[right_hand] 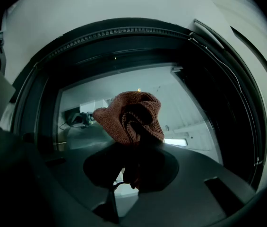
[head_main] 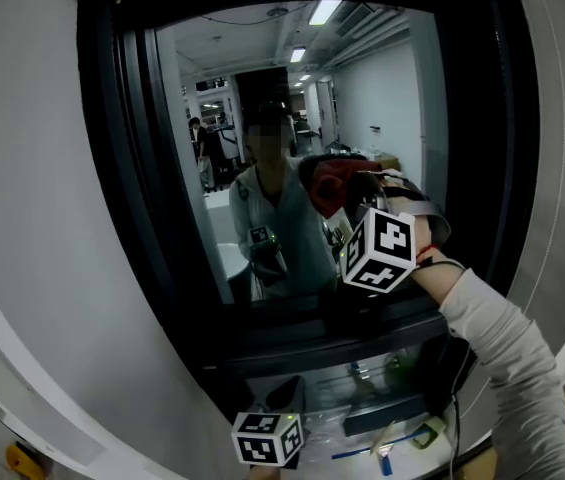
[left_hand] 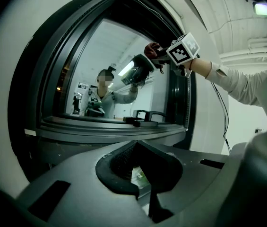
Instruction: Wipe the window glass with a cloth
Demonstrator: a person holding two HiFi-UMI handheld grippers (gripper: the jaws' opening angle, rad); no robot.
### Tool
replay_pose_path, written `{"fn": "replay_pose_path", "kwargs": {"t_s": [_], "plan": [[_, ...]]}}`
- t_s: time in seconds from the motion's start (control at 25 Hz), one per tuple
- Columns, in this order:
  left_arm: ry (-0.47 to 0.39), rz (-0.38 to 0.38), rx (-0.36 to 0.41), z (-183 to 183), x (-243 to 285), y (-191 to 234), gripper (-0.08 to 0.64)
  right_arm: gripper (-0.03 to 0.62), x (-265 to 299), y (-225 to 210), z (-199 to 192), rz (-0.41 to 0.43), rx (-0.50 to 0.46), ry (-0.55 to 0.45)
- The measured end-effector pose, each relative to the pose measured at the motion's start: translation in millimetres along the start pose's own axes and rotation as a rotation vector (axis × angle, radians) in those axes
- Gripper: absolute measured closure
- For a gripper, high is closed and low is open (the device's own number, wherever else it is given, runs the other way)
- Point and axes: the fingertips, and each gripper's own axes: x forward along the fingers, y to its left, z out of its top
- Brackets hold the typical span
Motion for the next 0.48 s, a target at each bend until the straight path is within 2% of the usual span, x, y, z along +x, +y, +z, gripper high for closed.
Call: {"fn": "replay_pose_path", "kwargs": {"t_s": [0.48], "plan": [[0.008,-0.003,-0.008,-4.5,-4.2,-0.1,0.555,0.531,-7.4,81.2,-21.1,0.125,0.038,0.026]]}}
